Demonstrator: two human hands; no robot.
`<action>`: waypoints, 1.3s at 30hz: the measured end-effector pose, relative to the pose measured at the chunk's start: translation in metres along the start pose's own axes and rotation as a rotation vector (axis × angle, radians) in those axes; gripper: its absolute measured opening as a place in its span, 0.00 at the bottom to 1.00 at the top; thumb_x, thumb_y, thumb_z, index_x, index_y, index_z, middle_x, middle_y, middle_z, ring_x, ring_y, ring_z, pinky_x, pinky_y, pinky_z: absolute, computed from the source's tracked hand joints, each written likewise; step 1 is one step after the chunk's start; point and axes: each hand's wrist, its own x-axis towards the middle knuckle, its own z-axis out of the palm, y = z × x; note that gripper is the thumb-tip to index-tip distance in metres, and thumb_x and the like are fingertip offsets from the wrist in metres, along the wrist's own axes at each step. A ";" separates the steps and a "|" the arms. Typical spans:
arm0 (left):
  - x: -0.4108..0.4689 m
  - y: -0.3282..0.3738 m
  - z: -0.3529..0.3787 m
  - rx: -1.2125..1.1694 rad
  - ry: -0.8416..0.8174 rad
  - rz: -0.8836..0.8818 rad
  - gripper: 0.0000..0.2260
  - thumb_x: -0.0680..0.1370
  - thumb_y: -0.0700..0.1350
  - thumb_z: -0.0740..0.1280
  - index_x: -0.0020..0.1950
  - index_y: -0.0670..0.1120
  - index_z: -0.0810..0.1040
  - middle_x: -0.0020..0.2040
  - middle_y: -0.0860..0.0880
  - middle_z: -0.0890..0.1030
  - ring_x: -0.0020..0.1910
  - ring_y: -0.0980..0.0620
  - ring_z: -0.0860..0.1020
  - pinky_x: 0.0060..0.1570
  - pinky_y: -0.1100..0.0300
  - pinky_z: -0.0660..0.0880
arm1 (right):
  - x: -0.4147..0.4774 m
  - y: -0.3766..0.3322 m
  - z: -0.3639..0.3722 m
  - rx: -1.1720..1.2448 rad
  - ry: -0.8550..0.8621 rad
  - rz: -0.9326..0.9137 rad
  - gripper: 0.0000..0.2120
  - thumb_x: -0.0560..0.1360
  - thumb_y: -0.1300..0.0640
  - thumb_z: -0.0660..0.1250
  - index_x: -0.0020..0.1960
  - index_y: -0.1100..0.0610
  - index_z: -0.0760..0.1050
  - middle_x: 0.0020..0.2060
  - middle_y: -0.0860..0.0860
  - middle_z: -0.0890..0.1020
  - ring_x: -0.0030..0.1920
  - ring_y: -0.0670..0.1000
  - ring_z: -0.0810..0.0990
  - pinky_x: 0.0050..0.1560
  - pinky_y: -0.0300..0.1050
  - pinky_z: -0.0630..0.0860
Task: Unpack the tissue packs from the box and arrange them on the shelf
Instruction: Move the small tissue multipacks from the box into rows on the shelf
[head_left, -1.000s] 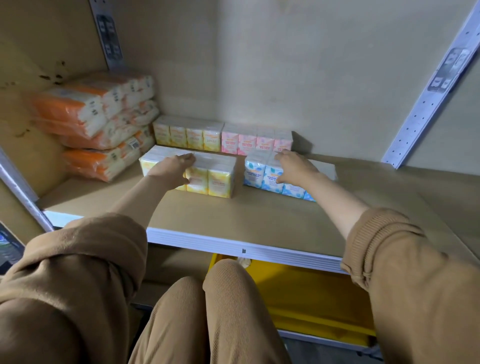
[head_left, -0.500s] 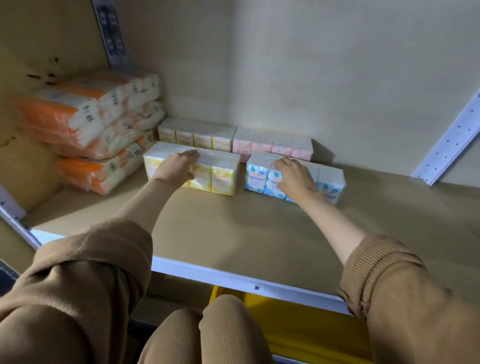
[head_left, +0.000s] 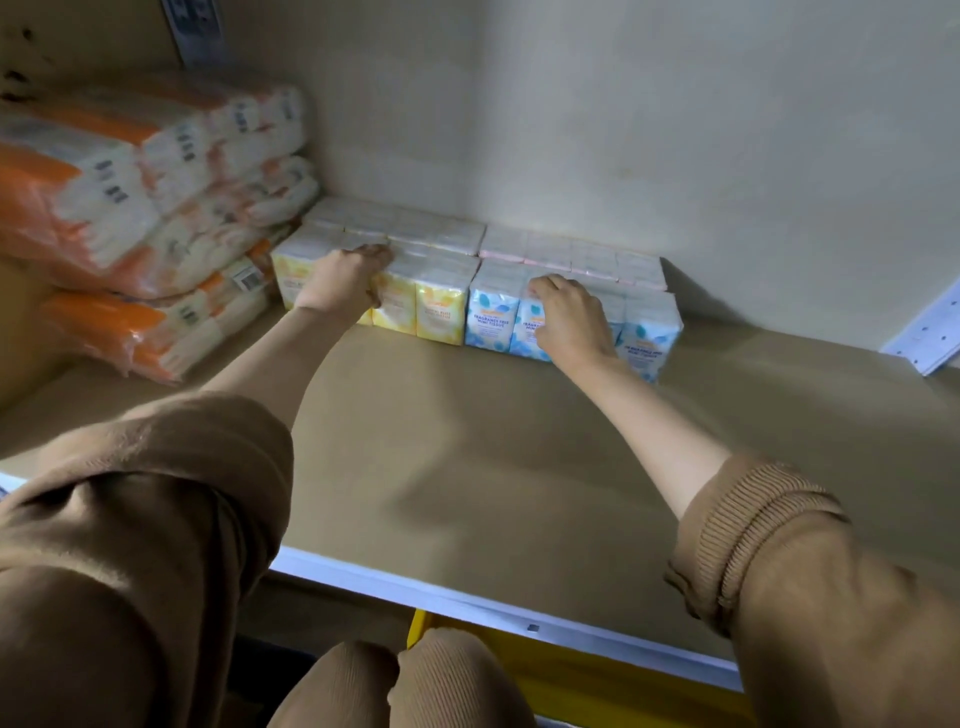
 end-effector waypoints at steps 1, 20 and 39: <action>0.001 -0.001 0.000 -0.002 -0.001 0.002 0.29 0.70 0.31 0.69 0.71 0.41 0.68 0.72 0.41 0.69 0.68 0.39 0.71 0.67 0.50 0.68 | 0.001 -0.001 0.000 0.000 0.004 0.001 0.22 0.71 0.74 0.61 0.65 0.63 0.69 0.64 0.56 0.74 0.64 0.56 0.71 0.60 0.47 0.69; -0.039 0.011 -0.026 0.143 -0.116 -0.049 0.22 0.75 0.39 0.66 0.69 0.42 0.69 0.71 0.43 0.70 0.67 0.42 0.71 0.65 0.50 0.70 | -0.005 -0.042 -0.021 0.024 -0.086 -0.105 0.18 0.73 0.62 0.66 0.62 0.64 0.72 0.62 0.60 0.72 0.63 0.61 0.71 0.60 0.50 0.69; -0.329 -0.062 -0.082 0.136 -0.182 -0.600 0.16 0.77 0.43 0.64 0.65 0.46 0.75 0.64 0.42 0.77 0.63 0.42 0.74 0.61 0.51 0.71 | -0.126 -0.269 0.013 0.432 -0.350 -0.778 0.13 0.71 0.59 0.69 0.54 0.62 0.79 0.52 0.59 0.82 0.56 0.58 0.77 0.55 0.46 0.71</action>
